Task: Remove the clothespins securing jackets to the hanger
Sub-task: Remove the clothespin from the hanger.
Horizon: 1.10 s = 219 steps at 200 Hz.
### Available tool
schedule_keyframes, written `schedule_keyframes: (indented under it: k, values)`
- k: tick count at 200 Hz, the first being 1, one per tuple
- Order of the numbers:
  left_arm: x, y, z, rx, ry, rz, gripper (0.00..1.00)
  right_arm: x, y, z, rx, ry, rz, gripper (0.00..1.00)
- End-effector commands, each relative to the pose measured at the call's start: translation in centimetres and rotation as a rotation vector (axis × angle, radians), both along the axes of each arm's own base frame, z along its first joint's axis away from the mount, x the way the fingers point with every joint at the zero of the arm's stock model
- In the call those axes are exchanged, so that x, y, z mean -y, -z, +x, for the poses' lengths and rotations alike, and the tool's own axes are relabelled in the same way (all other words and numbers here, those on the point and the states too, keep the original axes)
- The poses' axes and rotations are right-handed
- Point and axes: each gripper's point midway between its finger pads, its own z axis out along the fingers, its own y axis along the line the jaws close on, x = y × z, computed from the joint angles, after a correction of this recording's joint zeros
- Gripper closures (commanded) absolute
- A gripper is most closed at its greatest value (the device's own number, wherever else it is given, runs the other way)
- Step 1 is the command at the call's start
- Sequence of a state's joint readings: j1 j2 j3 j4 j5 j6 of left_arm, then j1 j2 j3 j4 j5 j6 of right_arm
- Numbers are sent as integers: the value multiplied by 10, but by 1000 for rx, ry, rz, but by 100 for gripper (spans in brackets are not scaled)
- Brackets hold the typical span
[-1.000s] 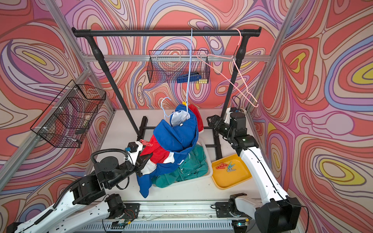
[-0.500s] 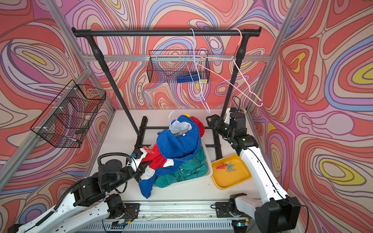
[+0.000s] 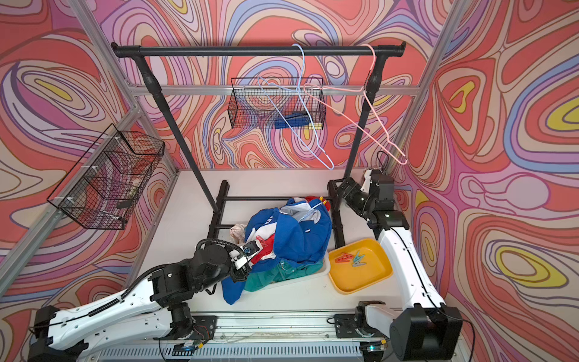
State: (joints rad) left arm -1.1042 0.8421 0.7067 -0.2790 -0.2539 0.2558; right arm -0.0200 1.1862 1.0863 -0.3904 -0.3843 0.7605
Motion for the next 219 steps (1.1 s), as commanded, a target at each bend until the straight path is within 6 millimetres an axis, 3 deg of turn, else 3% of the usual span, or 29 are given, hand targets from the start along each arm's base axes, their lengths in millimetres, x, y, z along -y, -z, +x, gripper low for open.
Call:
schedule_keyframes:
  k: [1, 48, 75, 125, 167, 219]
  values:
    - [12, -15, 4, 141, 22, 10, 100, 2, 13, -9, -36, -18, -5, 4]
    - [24, 6, 7, 272, 41, 137, 100, 8, 47, -22, -125, -24, 12, 15]
    - [24, 29, 11, 297, 38, 231, 100, 12, 56, -26, -157, -29, 25, 23]
    - [26, 55, 4, 272, 52, 283, 100, 10, 73, -30, -196, -44, 43, 27]
    - [30, 71, -5, 246, 76, 307, 100, 5, 85, -26, -210, -62, 74, 38]
    - [35, 79, -9, 233, 94, 318, 100, 4, 84, -27, -206, -73, 76, 45]
